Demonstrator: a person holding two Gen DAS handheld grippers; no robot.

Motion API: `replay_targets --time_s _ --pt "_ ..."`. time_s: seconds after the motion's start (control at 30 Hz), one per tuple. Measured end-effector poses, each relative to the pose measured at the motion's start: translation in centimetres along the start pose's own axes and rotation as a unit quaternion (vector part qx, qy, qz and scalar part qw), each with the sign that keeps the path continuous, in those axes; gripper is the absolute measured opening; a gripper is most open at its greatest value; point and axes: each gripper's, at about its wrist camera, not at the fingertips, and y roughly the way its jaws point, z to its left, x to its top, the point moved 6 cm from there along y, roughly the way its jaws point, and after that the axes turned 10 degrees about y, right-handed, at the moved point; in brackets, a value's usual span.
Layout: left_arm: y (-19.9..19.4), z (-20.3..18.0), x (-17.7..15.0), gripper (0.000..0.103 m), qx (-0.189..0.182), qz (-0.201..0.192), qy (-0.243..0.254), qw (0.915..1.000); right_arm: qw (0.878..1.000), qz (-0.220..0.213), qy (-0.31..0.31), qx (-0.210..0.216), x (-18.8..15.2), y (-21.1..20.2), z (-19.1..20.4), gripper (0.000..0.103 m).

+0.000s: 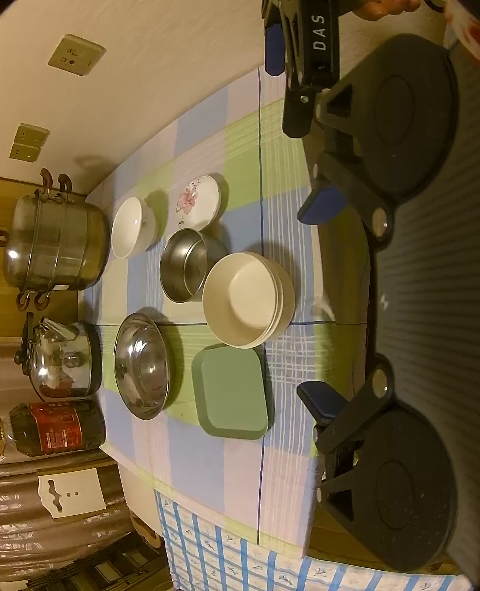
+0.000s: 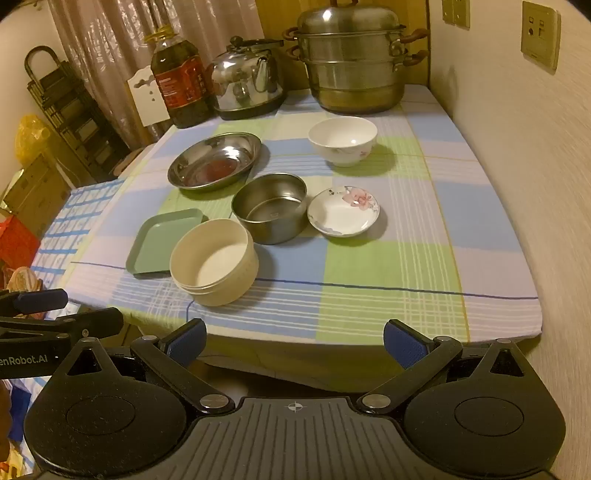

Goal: Organize plates and bowls

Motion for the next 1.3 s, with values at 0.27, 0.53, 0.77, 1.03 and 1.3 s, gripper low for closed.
replay_targets --time_s 0.27,0.53,0.77,1.03,1.3 --pt "-0.06 -0.07 -0.06 0.091 -0.002 0.003 0.0 1.0 1.0 0.0 -0.002 -0.003 0.13 -0.11 -0.06 0.102" --pt "-0.02 -0.02 -0.04 0.091 -0.003 0.005 -0.002 1.0 1.0 0.0 -0.002 -0.003 0.12 -0.22 -0.06 0.102" --pt "0.0 0.01 -0.03 0.09 -0.004 0.006 -0.002 1.0 1.0 -0.002 -0.002 -0.003 0.14 -0.34 -0.1 0.102" --pt "0.35 -0.33 -0.33 0.09 -0.006 0.005 -0.002 1.0 1.0 -0.002 -0.003 -0.004 -0.06 -0.51 0.08 0.102" --pt "0.45 -0.76 -0.41 0.09 -0.009 0.004 -0.003 0.9999 1.0 -0.004 -0.003 -0.005 -0.05 -0.57 -0.05 0.102"
